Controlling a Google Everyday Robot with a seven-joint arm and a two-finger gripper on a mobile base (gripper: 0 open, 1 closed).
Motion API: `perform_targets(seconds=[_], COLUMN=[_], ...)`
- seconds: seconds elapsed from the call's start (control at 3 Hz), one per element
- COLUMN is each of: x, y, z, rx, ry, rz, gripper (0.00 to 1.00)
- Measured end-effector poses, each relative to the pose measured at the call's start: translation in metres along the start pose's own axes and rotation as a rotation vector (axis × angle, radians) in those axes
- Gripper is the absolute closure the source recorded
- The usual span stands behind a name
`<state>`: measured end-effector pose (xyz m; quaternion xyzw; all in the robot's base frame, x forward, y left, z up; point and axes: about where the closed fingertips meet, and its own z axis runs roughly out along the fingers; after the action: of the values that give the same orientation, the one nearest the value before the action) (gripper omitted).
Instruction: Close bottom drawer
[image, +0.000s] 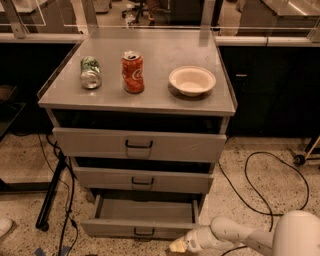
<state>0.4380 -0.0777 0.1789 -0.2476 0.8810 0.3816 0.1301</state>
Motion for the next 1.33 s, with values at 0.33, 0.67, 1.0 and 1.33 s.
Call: perform_targets(seconds=[0.33,0.67,1.0,1.33], x=[-0.016,-0.033,-0.044,-0.045], y=[-0.003,-0.007,-0.012,-0.012], z=[0.002,0.005,0.008,0.008], rx=[-0.060,-0.077,-0.074,-0.074], ry=[-0.046,-0.071,-0.083,-0.084], rz=[-0.042,-0.104,-0.139,-0.140], gripper=[0.88,1.00,1.00,0.81])
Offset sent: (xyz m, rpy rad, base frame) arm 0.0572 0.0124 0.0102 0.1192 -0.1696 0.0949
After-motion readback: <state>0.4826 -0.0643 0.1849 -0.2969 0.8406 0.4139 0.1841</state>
